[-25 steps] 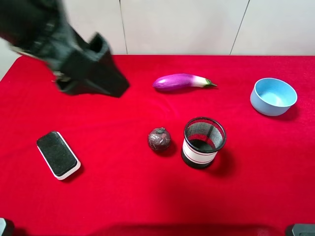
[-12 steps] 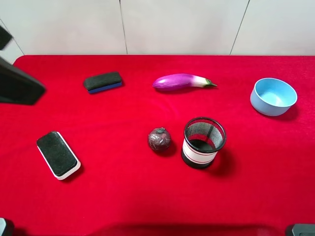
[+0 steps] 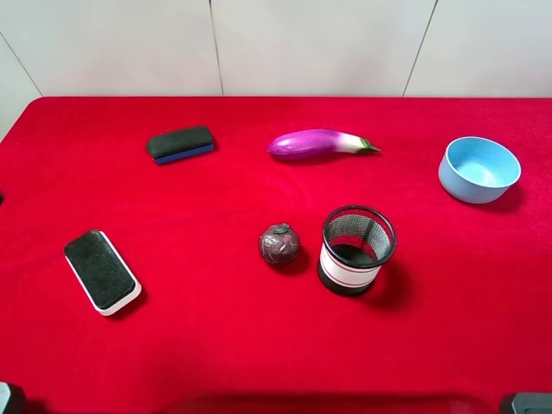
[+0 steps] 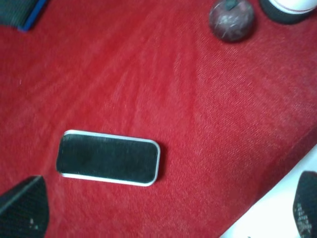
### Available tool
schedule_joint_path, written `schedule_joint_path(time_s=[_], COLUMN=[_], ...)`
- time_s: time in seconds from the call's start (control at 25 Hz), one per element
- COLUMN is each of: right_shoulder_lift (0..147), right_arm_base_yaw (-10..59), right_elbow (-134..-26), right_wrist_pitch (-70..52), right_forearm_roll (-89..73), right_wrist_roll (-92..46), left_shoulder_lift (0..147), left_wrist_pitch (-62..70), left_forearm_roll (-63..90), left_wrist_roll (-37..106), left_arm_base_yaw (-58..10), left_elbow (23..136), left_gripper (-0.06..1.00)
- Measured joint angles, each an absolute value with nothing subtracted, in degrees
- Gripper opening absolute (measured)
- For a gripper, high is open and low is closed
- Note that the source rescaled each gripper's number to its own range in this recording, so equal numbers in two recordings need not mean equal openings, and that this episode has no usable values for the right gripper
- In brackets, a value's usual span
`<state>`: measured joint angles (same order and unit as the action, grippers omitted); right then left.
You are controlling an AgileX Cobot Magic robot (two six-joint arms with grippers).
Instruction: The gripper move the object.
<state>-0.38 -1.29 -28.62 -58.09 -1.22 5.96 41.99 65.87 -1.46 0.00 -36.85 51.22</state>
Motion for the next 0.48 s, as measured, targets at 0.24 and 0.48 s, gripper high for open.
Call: schedule_joint_path(time_s=[0.24,0.48], right_shoulder_lift=[-0.38,-0.38], right_arm_base_yaw=[-1.29,-1.29], right_elbow=[-28.62,-28.62], right_wrist_pitch=[-58.09,-58.09], right_forearm_roll=[-1.22,-1.22], right_wrist_roll=[5.96,5.96], left_shoulder_lift=[33.94,24.42], left_wrist_pitch=[65.87,65.87], left_forearm_roll=[-0.85,-0.79], left_wrist_roll=[0.00,0.00], left_arm_base_yaw=[-28.83,-19.49], left_elbow=[45.62,41.16], left_gripper=[0.97,0.97])
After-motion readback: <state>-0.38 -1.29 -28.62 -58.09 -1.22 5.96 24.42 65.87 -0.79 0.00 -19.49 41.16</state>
